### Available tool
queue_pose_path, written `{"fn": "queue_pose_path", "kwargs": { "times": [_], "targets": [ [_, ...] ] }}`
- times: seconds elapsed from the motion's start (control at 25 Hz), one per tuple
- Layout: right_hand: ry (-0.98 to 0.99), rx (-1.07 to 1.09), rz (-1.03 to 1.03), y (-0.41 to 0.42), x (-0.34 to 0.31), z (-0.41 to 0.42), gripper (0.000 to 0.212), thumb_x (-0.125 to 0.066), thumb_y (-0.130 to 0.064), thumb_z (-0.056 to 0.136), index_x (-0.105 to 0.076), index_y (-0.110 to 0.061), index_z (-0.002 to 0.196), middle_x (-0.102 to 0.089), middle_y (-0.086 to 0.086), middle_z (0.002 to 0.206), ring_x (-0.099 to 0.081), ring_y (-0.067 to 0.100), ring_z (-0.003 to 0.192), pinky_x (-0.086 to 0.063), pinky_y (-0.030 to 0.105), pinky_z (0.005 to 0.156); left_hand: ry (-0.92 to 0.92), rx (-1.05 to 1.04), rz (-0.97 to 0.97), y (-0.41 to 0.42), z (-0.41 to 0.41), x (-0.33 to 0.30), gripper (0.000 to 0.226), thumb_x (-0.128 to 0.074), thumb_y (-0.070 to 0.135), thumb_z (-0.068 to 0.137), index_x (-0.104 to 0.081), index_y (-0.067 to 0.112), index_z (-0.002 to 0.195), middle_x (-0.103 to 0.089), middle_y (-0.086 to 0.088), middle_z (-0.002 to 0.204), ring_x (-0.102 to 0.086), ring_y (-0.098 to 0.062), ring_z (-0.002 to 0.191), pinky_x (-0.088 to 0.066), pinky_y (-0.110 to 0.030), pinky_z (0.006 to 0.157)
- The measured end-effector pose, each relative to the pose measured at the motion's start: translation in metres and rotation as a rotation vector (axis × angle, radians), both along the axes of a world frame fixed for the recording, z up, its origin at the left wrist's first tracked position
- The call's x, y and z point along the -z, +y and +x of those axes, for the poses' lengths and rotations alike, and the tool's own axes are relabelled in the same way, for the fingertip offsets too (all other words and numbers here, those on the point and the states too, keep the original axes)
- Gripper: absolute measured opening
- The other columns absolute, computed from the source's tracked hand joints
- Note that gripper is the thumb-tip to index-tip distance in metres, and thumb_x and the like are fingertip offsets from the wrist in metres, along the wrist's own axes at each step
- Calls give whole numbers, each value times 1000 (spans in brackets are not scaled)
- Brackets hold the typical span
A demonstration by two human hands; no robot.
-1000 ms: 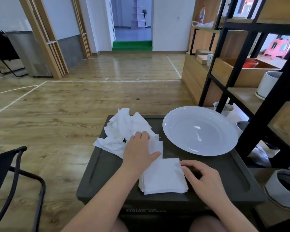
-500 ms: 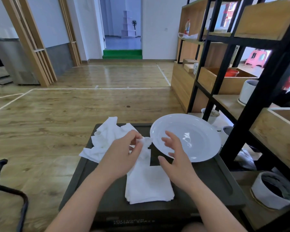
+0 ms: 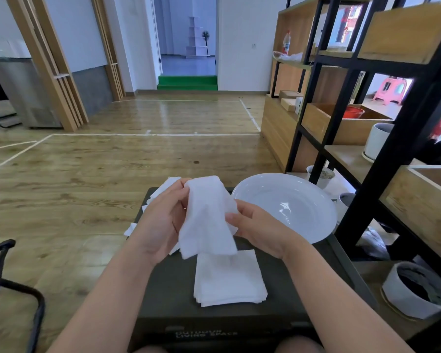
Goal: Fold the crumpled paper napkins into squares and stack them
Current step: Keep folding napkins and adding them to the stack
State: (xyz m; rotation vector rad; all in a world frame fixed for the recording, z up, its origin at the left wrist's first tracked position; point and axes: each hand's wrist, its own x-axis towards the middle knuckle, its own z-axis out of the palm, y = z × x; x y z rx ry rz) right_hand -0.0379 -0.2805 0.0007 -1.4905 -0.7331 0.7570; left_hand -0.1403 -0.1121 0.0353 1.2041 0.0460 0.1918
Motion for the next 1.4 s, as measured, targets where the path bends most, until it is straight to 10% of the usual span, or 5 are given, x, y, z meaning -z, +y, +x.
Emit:
{"fn": "queue_pose_path", "kwargs": {
  "times": [0.32, 0.48, 0.76, 1.04, 1.4],
  "targets": [
    [61, 219, 31, 13, -2, -20, 8, -68, -31, 85, -75, -28, 83, -76, 0, 91, -71, 18, 83, -58, 33, 73, 235, -113, -408, 6, 0, 26, 50, -36, 50, 97, -70, 19, 77, -68, -1, 71, -64, -19, 59, -48, -27, 50],
    [-6, 335, 91, 6, -2, -26, 13, -62, -26, 90, -72, -29, 97, -75, -3, 96, -70, 16, 90, -58, 30, 70, 159, 5, -514, -8, -16, 42, 66, -37, 67, 89, -67, 17, 120, -67, -10, 120, -64, -27, 107, -53, -40, 81],
    [-205, 376, 12, -13, 2, -39, 14, -61, -28, 90, -74, -34, 90, -74, -8, 90, -69, 8, 84, -56, 21, 65, 62, -369, 594, -15, -22, 45, 35, -69, 25, 84, -62, 51, 105, -67, 12, 80, -57, -7, 65, -48, -14, 62],
    [-238, 564, 71, -25, 6, -40, 12, -67, -26, 86, -77, -28, 80, -74, -15, 92, -66, 1, 90, -52, 13, 68, 31, -415, 751, -19, -25, 50, 44, -85, 27, 65, -67, 53, 95, -59, 30, 75, -50, 0, 60, -44, -8, 61],
    [-259, 562, 111, -33, 7, -38, 45, -70, -22, 84, -53, -48, 116, -67, 3, 66, -64, 9, 68, -46, 5, 66, -152, -495, 789, -19, -21, 50, 32, -80, 22, 72, -72, 47, 91, -59, 6, 67, -43, -5, 56, -37, -8, 59]
  ]
}}
